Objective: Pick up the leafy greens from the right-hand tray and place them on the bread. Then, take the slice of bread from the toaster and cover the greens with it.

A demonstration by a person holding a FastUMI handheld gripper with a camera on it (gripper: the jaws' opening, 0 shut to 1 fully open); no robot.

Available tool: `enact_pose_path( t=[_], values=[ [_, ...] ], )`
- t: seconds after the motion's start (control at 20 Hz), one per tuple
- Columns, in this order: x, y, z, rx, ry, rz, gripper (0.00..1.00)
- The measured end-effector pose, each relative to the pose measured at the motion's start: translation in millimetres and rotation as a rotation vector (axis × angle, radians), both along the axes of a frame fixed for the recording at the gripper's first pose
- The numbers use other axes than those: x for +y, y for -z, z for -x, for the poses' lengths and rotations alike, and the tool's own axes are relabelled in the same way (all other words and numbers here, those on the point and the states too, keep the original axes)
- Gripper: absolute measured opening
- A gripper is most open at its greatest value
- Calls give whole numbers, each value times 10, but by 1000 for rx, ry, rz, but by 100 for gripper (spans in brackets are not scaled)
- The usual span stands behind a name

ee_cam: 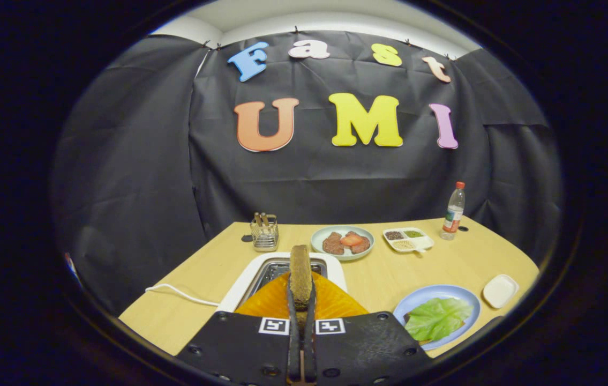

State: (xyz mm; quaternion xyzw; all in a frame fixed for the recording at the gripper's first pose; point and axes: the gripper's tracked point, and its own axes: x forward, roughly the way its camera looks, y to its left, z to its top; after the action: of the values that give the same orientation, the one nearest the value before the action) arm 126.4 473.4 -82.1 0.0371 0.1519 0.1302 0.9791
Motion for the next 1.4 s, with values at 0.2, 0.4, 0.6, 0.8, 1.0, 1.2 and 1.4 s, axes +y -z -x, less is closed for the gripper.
enact_pose_path(
  t=[0.2, 0.4, 0.6, 0.8, 1.0, 1.2, 1.4],
  values=[
    [-85, -249, 90, -14, -26, -64, 3],
    [-236, -629, 159, -67, -30, -156, 3],
    [-505, -852, 263, -93, -28, -231, 3],
    [-1024, -898, 264, -125, 27, -237, 3],
    [-1480, -783, 220, -119, 85, -236, 3],
    [-1806, -440, 136, -94, 117, -228, 3],
    [-1939, -26, 43, -39, 131, -232, 3]
  ],
)
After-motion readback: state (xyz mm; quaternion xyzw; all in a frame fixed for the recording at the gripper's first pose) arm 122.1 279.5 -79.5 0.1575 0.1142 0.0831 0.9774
